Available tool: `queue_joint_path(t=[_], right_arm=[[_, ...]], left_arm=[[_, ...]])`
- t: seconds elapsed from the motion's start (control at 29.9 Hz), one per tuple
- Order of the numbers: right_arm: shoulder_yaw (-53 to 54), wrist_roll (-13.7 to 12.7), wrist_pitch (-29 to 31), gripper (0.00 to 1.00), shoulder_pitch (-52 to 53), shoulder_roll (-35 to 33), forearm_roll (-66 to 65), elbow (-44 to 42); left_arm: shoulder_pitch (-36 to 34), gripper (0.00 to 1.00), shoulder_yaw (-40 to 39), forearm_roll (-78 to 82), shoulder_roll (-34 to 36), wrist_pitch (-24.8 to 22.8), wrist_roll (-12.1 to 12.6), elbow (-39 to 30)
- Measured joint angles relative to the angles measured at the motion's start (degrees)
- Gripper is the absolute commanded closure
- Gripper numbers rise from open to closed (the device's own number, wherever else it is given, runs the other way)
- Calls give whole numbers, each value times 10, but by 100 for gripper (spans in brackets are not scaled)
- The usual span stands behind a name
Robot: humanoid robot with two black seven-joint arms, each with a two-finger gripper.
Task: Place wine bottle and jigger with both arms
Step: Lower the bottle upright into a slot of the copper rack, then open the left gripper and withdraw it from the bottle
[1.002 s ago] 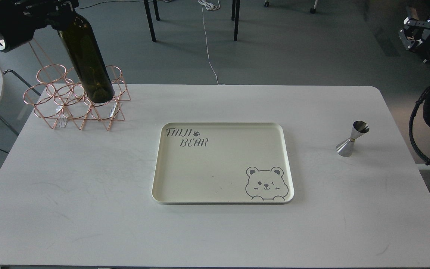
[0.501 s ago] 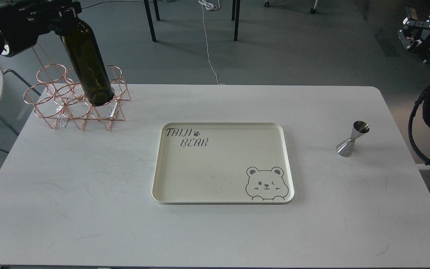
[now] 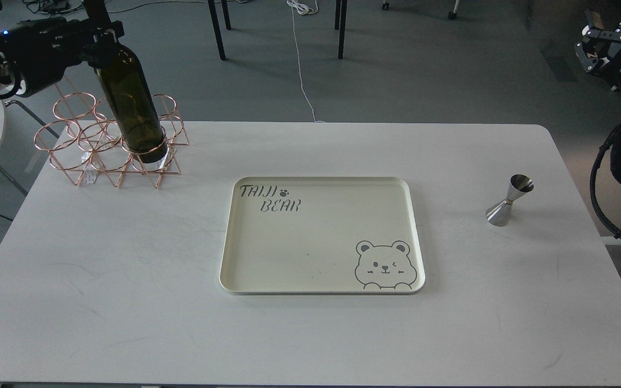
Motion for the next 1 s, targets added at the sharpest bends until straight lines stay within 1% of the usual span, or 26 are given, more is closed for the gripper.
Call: queue_joint_path(t=[0.1, 0.2, 0.27, 0.3, 0.6, 0.67, 0.77, 0.87, 0.94, 1.0], right_arm=[[0, 0, 0, 1, 0, 0, 0, 0], [0, 0, 0, 1, 0, 0, -1, 0], [0, 0, 0, 0, 0, 0, -1, 0], [0, 0, 0, 0, 0, 0, -1, 0], [0, 0, -1, 1, 1, 0, -1, 0], [0, 0, -1, 0, 1, 0, -1, 0], [0, 0, -1, 1, 1, 0, -1, 0], [1, 0, -1, 1, 1, -1, -1, 0], [1, 0, -2, 1, 1, -1, -1, 0], [1, 0, -3, 1, 1, -2, -1, 0]], left_arm=[[0, 75, 10, -1, -5, 4, 0, 9], [1, 61, 17, -5, -7, 12, -1, 16], [1, 47, 18, -12, -8, 14, -1, 19], [1, 43, 18, -16, -8, 15, -1, 20], [5, 40, 19, -25, -8, 16, 0, 21], [5, 35, 19, -25, -8, 16, 0, 21], [5, 21, 17, -30, -8, 16, -1, 21], [1, 3, 10, -78, -8, 17, -1, 20], [-1, 3, 9, -144, -7, 17, -1, 20], [-2, 2, 8, -246, -3, 18, -1, 19]])
